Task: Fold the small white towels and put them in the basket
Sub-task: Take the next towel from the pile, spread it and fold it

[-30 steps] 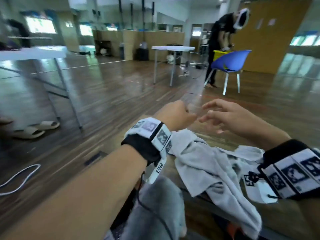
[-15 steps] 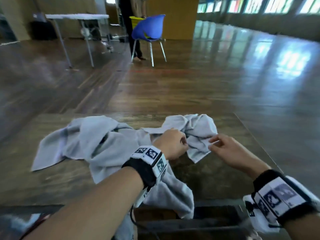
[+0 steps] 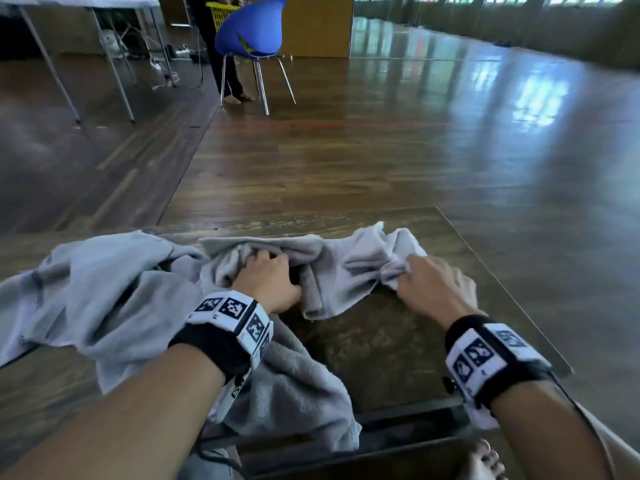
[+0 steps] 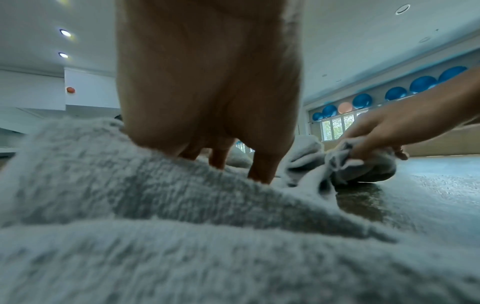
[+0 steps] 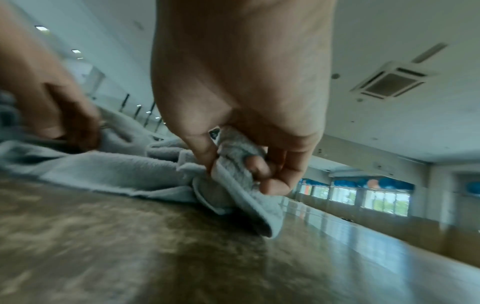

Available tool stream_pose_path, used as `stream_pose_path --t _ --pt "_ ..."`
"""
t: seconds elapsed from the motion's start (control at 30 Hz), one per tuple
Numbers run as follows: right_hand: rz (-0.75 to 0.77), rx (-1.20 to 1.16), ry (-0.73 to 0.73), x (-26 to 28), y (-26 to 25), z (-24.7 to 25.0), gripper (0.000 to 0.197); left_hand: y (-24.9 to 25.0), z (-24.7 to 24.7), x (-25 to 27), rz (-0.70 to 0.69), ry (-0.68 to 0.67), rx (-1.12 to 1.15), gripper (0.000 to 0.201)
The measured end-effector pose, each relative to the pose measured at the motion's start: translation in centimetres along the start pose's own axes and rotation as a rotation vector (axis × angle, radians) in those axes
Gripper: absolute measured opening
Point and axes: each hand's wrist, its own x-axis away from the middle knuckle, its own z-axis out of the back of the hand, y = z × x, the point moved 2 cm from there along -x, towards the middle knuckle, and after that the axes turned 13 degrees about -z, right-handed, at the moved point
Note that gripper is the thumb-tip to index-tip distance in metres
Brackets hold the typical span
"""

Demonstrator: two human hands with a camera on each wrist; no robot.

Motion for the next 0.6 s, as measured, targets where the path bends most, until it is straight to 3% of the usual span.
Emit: stream_pose_path --t 0.1,0.17,0.27,0.33,0.47,0.6 --pt "-0.158 -0.273 0.137 -0.2 2.3 2.2 0.026 0.7 0.0 0.3 0.014 -0.033 -0.008 0.069" --pt "-0.182 -0.506 0.165 -0.1 3.2 3.4 0.022 2.0 -0.1 0.1 -0.047 -0.043 0.039 0.075" --pt "-0.169 -0.625 0.18 -0.3 3.9 4.5 0.017 5.2 -0.7 -0.2 -0.268 -0.038 -0.012 0.076" --pt "-0.146 -0.61 0.129 -0.2 4.4 4.5 0.02 6.8 -1.7 -0.1 -0.381 -0.104 -0.069 0.075" --pt "-0.006 -0.532 0.001 0.8 5.6 3.8 0.046 7.7 -2.3 -0.3 -0.352 -0.042 -0.122 0.017" --pt "0.177 -0.32 -0.007 2.5 6.0 3.4 0.063 9.8 -1.5 -0.7 -0.399 -0.051 -0.031 0.007"
